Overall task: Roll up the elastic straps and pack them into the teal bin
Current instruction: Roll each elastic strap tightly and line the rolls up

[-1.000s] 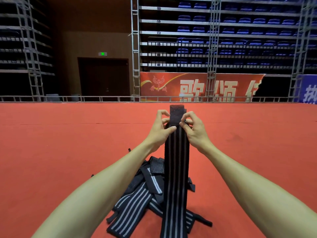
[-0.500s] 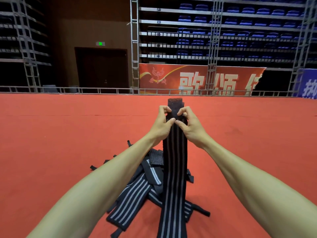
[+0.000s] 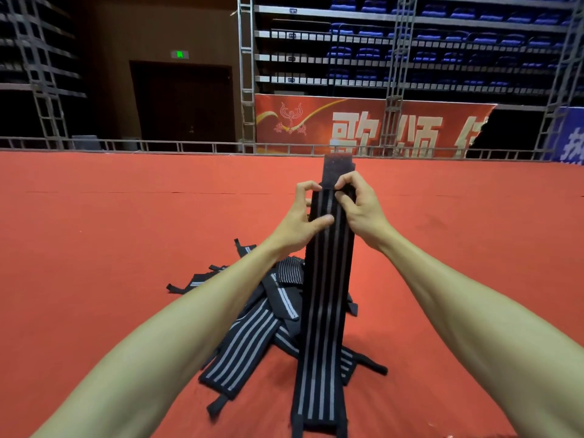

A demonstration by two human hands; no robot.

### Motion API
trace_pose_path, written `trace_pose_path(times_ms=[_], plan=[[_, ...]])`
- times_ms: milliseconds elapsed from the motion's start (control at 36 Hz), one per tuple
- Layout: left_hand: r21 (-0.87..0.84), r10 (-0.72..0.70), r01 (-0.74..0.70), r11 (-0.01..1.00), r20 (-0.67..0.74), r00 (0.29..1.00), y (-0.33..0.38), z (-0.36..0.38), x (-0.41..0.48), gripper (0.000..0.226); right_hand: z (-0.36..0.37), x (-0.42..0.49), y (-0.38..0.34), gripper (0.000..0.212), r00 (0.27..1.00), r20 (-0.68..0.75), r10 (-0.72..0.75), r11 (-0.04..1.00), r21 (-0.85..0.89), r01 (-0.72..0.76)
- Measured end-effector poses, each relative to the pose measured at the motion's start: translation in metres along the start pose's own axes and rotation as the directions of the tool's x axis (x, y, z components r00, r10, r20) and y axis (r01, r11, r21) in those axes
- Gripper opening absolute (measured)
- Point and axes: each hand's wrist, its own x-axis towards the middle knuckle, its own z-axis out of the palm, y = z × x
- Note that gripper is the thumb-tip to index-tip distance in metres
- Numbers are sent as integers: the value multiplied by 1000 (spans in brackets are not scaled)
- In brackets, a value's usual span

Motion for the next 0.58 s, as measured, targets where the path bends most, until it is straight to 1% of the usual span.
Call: trace_pose_path(times_ms=[56,111,167,278,417,528,583], plan=[[136,32,-46,990,106,994,-19,3,-11,66,-3,4,2,20,999,-42,-6,1000,-6,6],[213,19,-54,976,166,986,-36,9,-23,75,-4,7,4,18,997,-77,-13,1000,-14,12],[201,-25,-8,980,162,986,-48,18,-38,78,-4,11,6,19,992,-126,-23,999,-26,20],[190,-56,18,982,195,979,-70,35,-72,86,-4,17,9,21,976,-217,-21,1000,-13,18],[209,-216,165,964,250,944,-101,44,-104,91,-6,22,6,22,965,-261,-6,1000,-20,1],[250,-311,239,939,312,898,-125,53,-136,98,-8,23,8,20,963,-270,7,1000,-12,-11],[265,-347,271,925,303,887,-134,55,-149,96,-7,21,11,20,963,-268,8,1000,-19,-13]])
